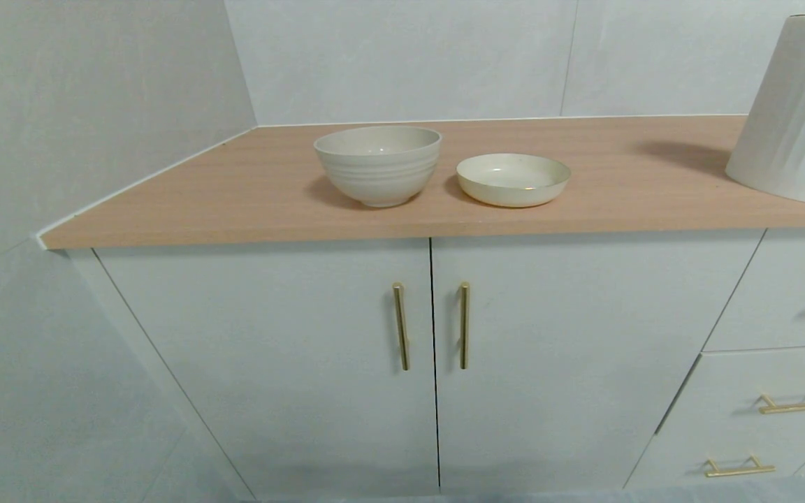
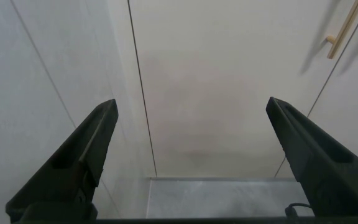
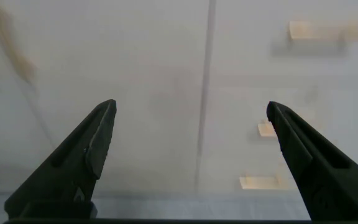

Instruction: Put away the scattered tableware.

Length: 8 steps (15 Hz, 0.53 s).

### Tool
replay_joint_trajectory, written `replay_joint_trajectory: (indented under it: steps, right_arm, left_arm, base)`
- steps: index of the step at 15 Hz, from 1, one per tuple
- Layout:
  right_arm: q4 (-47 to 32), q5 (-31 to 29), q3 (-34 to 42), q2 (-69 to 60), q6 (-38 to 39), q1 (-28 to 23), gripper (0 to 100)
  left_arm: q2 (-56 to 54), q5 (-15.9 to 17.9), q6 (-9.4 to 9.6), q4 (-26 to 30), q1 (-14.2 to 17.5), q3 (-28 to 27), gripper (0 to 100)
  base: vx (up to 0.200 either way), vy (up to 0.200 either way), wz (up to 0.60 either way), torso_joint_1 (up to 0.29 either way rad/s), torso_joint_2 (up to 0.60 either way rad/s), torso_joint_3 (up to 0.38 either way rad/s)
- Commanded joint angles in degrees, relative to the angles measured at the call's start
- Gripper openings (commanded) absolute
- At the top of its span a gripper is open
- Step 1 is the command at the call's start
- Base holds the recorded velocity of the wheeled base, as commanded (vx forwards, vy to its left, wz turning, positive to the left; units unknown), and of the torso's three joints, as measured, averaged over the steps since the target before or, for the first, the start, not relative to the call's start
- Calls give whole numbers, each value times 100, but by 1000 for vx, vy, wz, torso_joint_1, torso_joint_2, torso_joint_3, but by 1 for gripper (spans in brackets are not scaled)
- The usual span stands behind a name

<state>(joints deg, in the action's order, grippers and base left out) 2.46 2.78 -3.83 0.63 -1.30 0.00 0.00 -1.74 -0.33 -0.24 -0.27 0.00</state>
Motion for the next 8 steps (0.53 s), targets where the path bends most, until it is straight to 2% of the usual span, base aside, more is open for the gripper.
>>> replay_joint_trajectory:
  steps: [1, 3, 7, 8]
  right_arm:
    - [-237, 346, -435, 385, 16, 18, 100]
    - [-545, 909, -733, 921, 34, 62, 100]
    - [-528, 1348, -848, 1914, 34, 79, 100]
    - [-396, 1656, -883, 2266, 34, 114, 100]
  left_arm:
    - [0, -1, -2, -2, 0, 0, 100]
    - [0, -1, -2, -2, 0, 0, 100]
    - [0, -1, -2, -2, 0, 0, 100]
    - [0, -1, -2, -2, 0, 0, 100]
  base:
    - [0, 0, 0, 0, 0, 0]
    - [0, 0, 0, 0, 0, 0]
    - [0, 0, 0, 0, 0, 0]
    - [0, 0, 0, 0, 0, 0]
